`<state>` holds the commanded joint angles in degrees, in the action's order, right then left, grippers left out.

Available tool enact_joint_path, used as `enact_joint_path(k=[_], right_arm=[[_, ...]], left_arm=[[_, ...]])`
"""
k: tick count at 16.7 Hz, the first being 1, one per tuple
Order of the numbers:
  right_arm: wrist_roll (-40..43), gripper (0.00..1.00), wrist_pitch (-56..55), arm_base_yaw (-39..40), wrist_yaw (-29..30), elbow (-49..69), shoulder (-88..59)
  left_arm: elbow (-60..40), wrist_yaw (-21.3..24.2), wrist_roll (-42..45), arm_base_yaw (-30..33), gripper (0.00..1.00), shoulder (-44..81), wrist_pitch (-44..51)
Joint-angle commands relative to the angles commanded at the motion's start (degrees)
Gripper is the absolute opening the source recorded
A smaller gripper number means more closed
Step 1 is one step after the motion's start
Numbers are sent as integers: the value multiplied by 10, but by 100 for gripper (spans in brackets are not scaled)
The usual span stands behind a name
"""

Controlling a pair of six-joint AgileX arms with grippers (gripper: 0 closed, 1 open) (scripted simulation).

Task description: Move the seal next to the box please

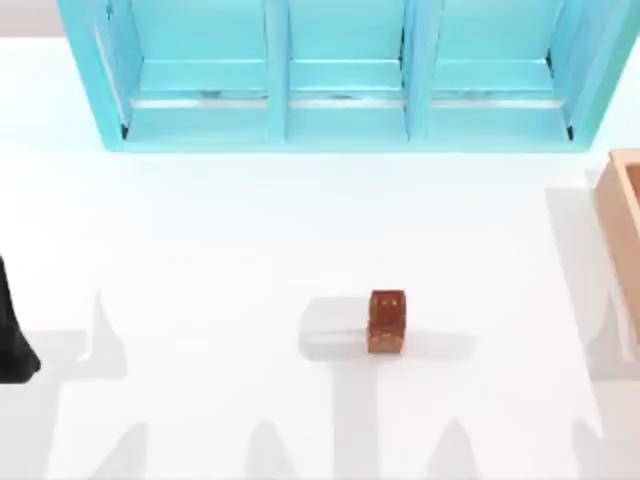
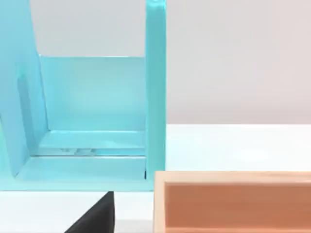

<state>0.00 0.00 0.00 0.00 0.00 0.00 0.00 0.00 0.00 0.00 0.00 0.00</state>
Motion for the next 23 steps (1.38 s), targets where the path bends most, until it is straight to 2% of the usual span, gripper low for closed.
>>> enact_joint_path(k=[5,9,17,23], right_arm=[[-25,100,27,31,-1,35,-34],[-101,100,116,121,-1,167,-166],[-281,100,409,320,8,580,-662],[-376,100,621,397,11,853,-1003]], left_arm=[[0,0,0,0,100,0,0],[0,0,0,0,100,0,0],[0,0,0,0,100,0,0],[0,0,0,0,100,0,0]])
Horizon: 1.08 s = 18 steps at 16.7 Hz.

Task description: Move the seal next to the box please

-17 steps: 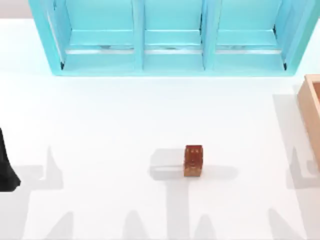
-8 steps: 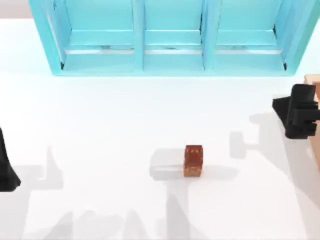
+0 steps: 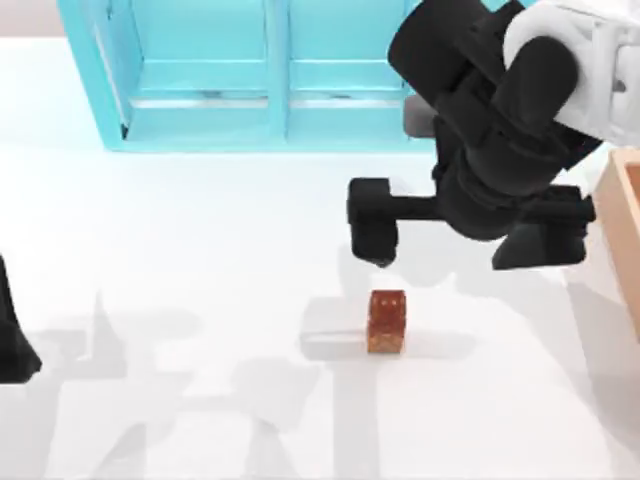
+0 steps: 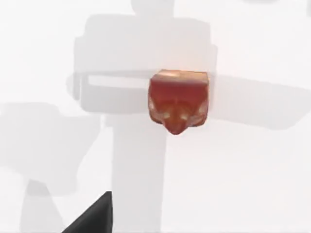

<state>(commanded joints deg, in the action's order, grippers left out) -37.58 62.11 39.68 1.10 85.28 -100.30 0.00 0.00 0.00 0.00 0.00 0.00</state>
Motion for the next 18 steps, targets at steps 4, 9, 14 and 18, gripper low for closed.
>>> enact_joint_path(k=[4,9,14,18], right_arm=[[-34,100,89,14,-5,135,-139],[-45,100,125,14,-10,197,-201],[-45,100,122,12,-10,194,-200],[-44,100,57,13,-10,142,-215]], left_arm=[[0,0,0,0,100,0,0],[0,0,0,0,100,0,0],[0,0,0,0,100,0,0],[0,0,0,0,100,0,0]])
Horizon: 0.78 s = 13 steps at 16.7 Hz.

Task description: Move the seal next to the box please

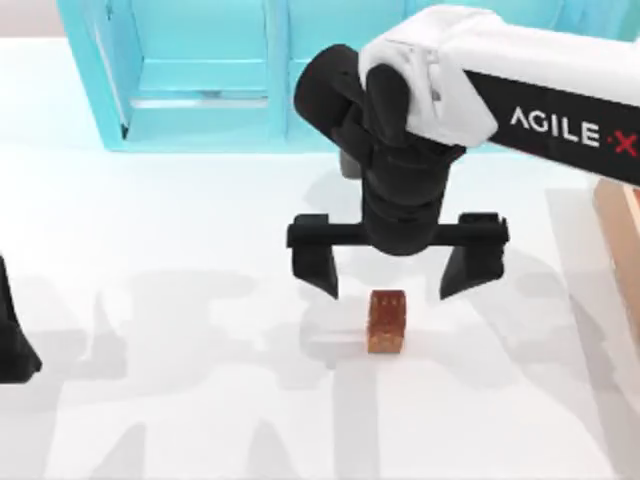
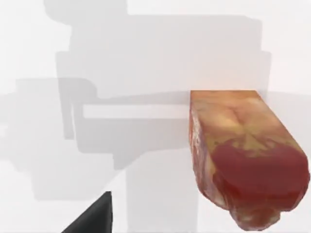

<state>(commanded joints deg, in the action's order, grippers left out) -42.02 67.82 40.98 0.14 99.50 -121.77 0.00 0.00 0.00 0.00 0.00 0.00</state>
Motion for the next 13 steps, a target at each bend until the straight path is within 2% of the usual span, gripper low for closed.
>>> enact_joint_path(k=[5,10,13], right_arm=[[-2,100,-123,2,0,-90,-29],[-3,100,-137,2,0,-102,-34],[-3,77,-137,2,0,-102,-34]], left_arm=[[0,0,0,0,100,0,0],[0,0,0,0,100,0,0],[0,0,0,0,100,0,0]])
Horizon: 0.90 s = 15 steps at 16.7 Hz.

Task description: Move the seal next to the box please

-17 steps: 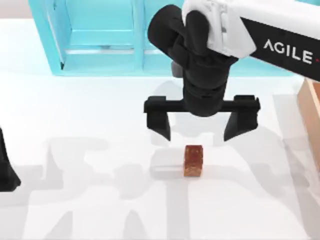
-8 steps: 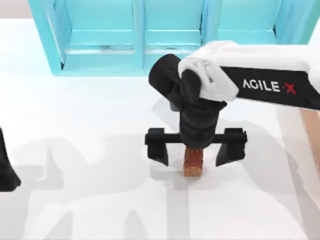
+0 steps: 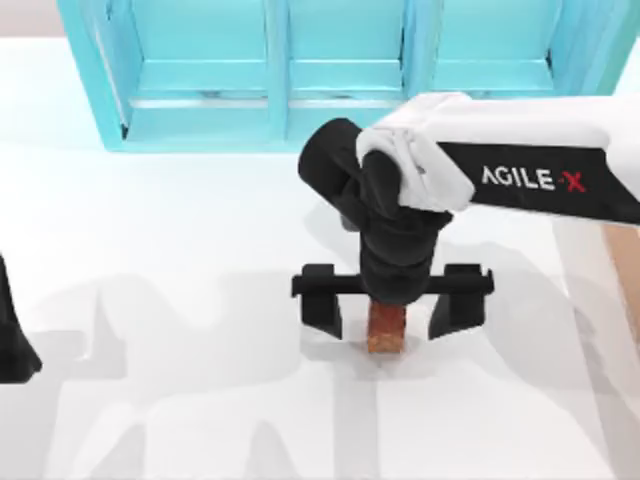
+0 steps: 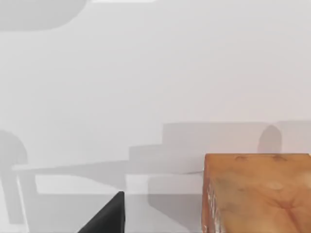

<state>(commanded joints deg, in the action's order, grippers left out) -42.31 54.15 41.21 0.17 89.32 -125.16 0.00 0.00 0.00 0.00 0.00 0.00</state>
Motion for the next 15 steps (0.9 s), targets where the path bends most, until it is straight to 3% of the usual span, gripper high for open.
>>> enact_joint_path(k=[10,15], right_arm=[[0,2,0,0,0,0,0],[0,0,0,0,0,0,0]], left_arm=[[0,0,0,0,100,0,0],[0,0,0,0,100,0,0]])
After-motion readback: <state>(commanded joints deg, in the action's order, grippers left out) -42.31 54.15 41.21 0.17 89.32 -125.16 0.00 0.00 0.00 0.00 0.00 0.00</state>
